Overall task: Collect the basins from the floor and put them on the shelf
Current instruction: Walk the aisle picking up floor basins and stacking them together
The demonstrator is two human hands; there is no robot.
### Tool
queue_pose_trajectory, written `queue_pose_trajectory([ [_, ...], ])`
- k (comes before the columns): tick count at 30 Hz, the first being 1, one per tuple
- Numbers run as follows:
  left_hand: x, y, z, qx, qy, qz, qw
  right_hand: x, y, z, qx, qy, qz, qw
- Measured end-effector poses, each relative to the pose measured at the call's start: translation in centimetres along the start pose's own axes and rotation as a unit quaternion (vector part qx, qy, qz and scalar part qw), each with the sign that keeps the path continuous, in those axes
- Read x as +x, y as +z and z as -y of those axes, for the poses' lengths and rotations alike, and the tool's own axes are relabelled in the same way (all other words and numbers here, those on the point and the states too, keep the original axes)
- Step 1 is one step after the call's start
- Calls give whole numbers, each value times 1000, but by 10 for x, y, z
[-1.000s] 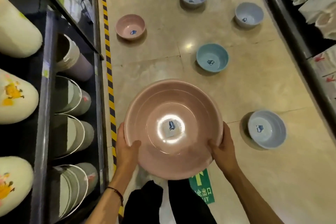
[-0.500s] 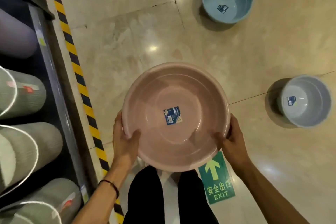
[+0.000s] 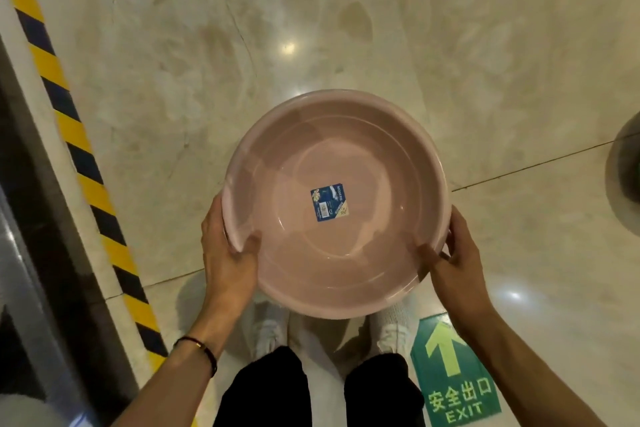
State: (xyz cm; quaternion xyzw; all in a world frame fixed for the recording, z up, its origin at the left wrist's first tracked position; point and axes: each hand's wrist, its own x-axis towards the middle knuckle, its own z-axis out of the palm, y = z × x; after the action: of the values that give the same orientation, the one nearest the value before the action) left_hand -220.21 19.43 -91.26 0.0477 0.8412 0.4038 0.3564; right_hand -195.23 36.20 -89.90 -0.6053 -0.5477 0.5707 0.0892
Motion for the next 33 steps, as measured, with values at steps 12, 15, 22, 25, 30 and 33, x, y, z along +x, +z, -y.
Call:
queue_pose_trajectory([
  [12,40,28,59,-35,8,13,999,46,27,-61,2,15,3,1000],
  [15,51,30,73,-32,31,25,999,50,35,-72,14,16,-3,1000],
  [22,57,34,93,-49,31,52,997,49,47,-83,40,9,-17,999],
  [25,55,32,89,-46,35,50,997,48,44,-76,59,8,-14,998],
  [30,45,20,50,-57,30,42,997,36,34,-39,61,-8,-22,998],
  [33,34,8,3,-53,33,35,997,21,18,1,74,-10,-35,997],
])
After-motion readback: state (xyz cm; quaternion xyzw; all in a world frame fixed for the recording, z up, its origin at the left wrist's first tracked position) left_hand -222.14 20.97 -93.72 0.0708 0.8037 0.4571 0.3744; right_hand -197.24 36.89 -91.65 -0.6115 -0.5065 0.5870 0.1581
